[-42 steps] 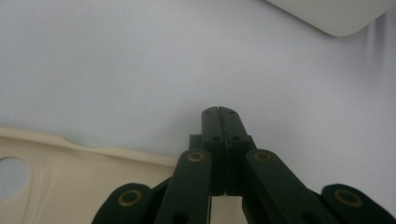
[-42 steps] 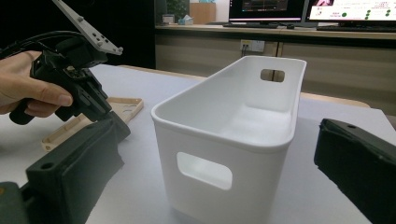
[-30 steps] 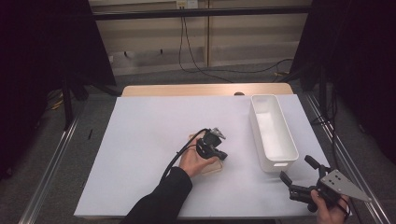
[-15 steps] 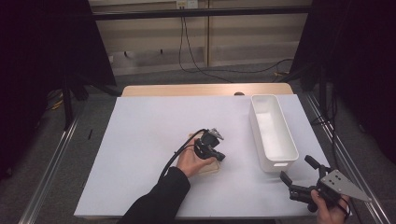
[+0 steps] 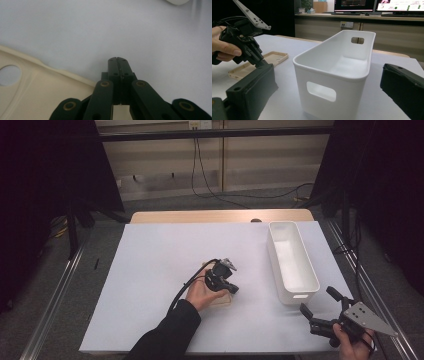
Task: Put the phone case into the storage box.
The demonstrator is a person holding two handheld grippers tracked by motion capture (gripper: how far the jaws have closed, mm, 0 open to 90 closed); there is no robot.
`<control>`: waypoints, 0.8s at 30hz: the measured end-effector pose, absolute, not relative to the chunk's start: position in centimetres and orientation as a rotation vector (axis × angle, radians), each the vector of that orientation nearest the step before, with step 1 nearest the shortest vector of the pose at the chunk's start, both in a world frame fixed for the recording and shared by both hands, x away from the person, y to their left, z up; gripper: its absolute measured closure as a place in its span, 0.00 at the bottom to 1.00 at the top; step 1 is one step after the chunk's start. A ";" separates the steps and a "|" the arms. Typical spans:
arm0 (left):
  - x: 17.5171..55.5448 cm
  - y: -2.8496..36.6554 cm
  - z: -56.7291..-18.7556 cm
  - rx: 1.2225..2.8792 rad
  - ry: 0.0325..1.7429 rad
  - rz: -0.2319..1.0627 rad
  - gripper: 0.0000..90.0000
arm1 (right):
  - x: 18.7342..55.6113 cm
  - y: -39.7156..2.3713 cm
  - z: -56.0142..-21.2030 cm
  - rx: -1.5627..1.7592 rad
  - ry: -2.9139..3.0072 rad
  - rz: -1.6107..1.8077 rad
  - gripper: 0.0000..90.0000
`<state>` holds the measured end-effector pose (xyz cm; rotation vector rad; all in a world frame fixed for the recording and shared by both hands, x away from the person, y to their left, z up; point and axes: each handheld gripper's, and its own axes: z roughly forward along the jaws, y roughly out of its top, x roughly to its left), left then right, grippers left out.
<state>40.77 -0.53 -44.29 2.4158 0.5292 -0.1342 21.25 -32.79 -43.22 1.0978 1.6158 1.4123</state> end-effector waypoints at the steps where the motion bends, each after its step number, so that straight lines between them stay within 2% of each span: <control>1: 40.7 -0.5 -44.3 2.420 0.528 -0.128 1.00 | 21.2 -32.8 -43.2 1.099 1.617 1.413 0.00; 24: 39.8 0.9 -44.1 2.431 0.529 -0.105 1.00 | 21.2 -32.8 -43.2 1.099 1.611 1.413 0.00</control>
